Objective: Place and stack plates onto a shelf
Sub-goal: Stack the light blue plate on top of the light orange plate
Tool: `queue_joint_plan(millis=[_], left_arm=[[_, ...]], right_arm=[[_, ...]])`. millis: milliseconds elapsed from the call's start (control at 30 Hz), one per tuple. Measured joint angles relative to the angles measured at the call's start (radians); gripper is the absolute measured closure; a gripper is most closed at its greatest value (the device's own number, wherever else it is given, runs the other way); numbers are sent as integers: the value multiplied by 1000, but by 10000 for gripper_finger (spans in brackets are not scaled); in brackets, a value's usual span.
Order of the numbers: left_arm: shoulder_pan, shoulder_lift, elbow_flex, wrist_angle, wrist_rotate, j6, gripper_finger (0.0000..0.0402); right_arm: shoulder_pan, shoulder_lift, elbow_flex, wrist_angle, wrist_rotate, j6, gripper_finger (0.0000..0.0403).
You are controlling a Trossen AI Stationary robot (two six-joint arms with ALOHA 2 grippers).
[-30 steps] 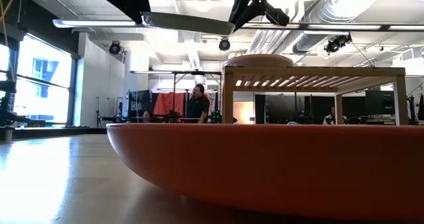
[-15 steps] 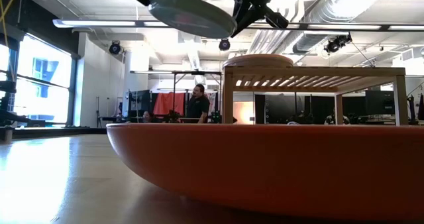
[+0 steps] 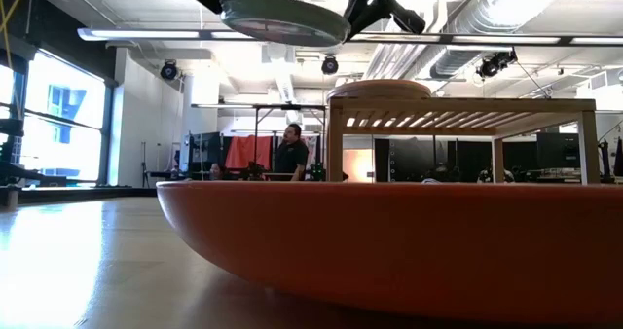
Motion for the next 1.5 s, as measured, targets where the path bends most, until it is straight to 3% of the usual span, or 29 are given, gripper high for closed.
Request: queue_joint_plan(millis=[467,833,1100,1500], left_arm=[[4,5,0,-84,18,-39,291],[5,4,0,-85,-17,-79,291],[67,4,0,-85,-31,-82,291],[206,4,0,-84,-30,-131,291]], right_arm=[[-16,-4,0,-8,-8,-14,403],[-130,-92,1,-93,-39,-91,403],[-310,-165,1,-158,-167,-213,403],[-617,-177,0,-214,-490,-450,403]])
